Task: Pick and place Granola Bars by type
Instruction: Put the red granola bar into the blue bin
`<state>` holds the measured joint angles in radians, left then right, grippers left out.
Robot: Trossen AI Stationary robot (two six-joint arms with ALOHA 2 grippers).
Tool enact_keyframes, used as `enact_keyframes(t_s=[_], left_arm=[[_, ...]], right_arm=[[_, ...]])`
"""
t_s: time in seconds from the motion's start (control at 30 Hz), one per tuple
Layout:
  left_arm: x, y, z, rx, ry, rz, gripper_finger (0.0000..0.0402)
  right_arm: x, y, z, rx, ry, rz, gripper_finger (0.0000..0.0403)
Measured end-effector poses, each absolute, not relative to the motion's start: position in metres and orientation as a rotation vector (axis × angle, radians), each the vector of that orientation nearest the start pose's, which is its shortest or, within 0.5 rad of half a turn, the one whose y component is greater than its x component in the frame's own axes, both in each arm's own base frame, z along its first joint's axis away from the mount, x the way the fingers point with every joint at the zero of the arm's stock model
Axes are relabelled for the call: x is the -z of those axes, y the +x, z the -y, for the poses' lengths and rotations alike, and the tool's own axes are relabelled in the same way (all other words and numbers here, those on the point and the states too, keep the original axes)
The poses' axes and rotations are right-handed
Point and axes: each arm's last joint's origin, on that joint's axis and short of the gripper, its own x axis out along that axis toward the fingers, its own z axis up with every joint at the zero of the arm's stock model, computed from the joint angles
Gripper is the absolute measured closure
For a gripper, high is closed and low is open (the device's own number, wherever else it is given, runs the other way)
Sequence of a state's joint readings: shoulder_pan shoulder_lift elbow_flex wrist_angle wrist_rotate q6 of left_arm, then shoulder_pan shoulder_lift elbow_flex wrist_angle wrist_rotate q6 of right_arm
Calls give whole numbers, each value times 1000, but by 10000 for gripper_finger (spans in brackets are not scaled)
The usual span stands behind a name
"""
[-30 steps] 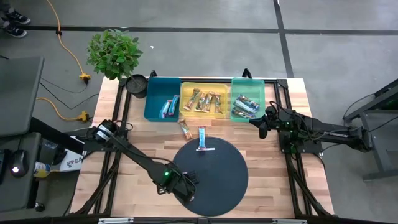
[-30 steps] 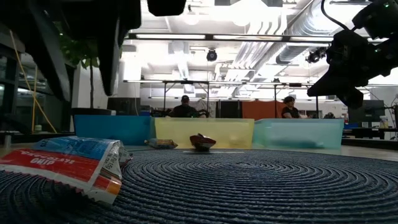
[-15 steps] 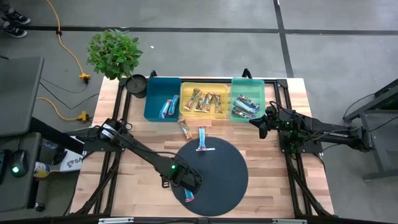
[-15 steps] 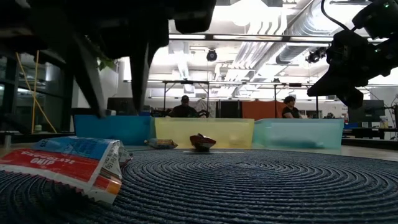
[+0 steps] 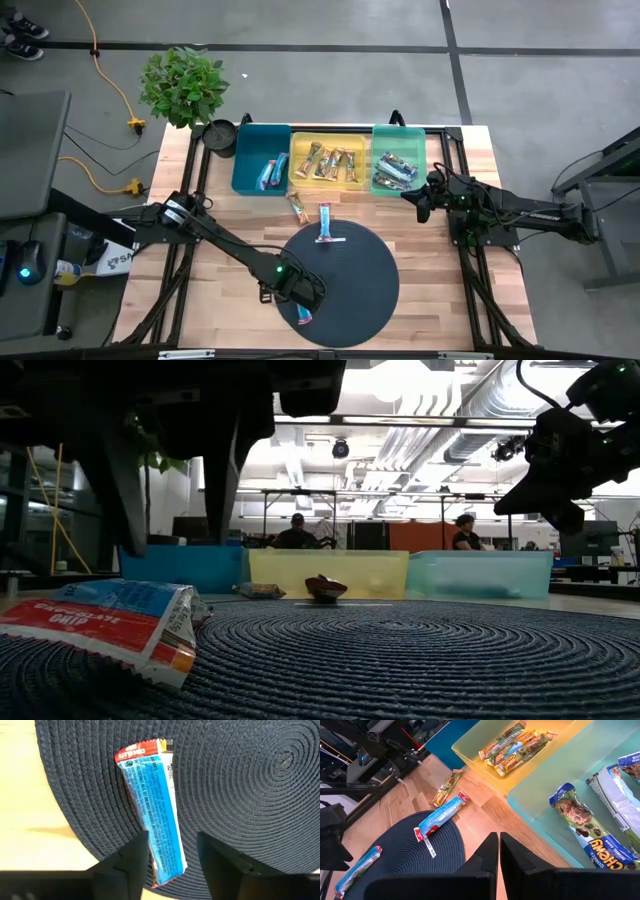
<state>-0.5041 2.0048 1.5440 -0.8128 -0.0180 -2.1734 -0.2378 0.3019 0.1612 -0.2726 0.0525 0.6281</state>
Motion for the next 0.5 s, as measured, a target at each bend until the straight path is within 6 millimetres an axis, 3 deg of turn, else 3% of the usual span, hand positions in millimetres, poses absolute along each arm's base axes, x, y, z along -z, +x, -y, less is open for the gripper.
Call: enact_keyframes(t_s=[0.27, 0.5], left_arm=[[-194, 356, 196, -1029, -1520, -1062, 152], [-186, 356, 196, -1090, -1544, -1057, 142]], right_arm=[[-168, 104, 27, 407, 653, -310, 402], [-168, 104, 27, 407, 653, -310, 402]])
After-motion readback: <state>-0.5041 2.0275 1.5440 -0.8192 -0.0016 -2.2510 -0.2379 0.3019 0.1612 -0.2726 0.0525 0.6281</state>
